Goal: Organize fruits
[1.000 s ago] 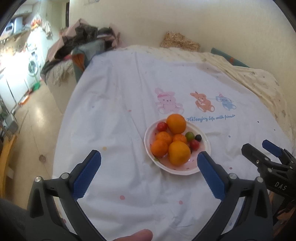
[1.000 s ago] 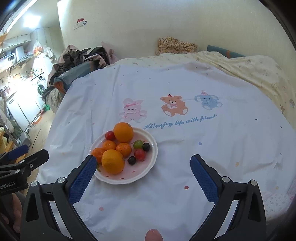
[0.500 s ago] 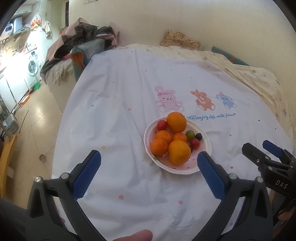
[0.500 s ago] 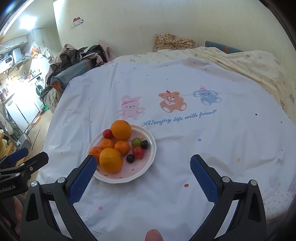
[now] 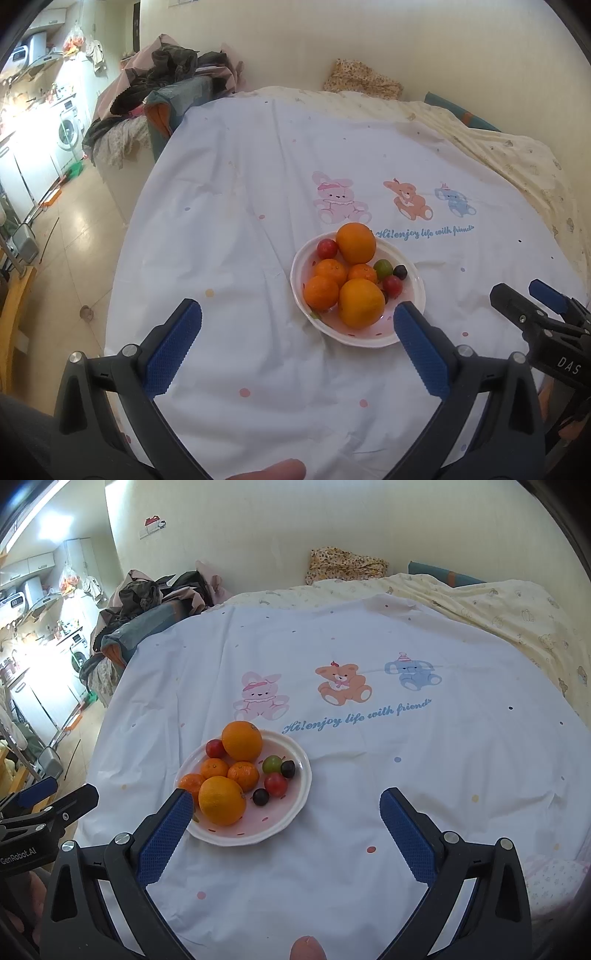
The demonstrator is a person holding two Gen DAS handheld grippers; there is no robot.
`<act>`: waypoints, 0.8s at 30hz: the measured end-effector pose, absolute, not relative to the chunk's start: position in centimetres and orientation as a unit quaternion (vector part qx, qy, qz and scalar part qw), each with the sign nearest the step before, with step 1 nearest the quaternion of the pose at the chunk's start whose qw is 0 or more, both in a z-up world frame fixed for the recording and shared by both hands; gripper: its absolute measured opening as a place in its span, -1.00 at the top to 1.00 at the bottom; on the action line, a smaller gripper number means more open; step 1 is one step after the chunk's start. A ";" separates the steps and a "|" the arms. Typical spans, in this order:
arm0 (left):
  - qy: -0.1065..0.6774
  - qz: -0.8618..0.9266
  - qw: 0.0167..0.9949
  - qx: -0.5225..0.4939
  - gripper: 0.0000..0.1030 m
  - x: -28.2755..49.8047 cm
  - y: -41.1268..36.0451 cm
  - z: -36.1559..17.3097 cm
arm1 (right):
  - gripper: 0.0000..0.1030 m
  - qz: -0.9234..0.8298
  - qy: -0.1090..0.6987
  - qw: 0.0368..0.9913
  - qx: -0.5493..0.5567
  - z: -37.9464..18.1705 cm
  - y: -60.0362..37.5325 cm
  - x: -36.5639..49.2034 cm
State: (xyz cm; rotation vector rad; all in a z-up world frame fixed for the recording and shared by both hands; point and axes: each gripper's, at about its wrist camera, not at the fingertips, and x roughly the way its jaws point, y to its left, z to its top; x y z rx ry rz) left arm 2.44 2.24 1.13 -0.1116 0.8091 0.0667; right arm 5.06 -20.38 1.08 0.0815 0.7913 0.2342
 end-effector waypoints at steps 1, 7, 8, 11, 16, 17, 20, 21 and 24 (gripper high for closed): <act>0.394 0.032 0.917 -0.055 -0.99 2.5 2.2 1.1 | -1.00 0.113 0.385 0.915 0.039 1.1 -20.4 5.1; 0.393 0.033 0.917 -0.054 -0.99 2.4 2.2 1.1 | -1.00 0.113 0.386 0.915 0.039 1.2 -20.5 5.1; 0.393 0.033 0.917 -0.054 -0.99 2.5 2.2 1.1 | -1.00 0.113 0.386 0.915 0.039 1.2 -20.4 5.1; 0.394 0.033 0.917 -0.055 -0.99 2.5 2.3 1.0 | -1.00 0.113 0.385 0.915 0.039 1.2 -20.5 5.0; 0.393 0.032 0.917 -0.056 -0.99 2.4 2.3 1.1 | -1.00 0.112 0.385 0.915 0.039 1.2 -20.4 5.1; 0.393 0.032 0.917 -0.056 -0.99 2.4 2.4 1.0 | -1.00 0.112 0.386 0.915 0.039 1.2 -20.4 5.1; 0.394 0.033 0.917 -0.056 -0.99 2.4 2.3 1.0 | -1.00 0.112 0.386 0.915 0.039 1.2 -20.4 5.0; 0.394 0.033 0.917 -0.056 -0.99 2.4 2.4 1.0 | -1.00 0.112 0.386 0.915 0.039 1.2 -20.4 5.0; 0.396 0.031 0.916 -0.058 -0.99 2.4 2.4 1.0 | -1.00 0.113 0.387 0.914 0.039 1.3 -20.4 5.0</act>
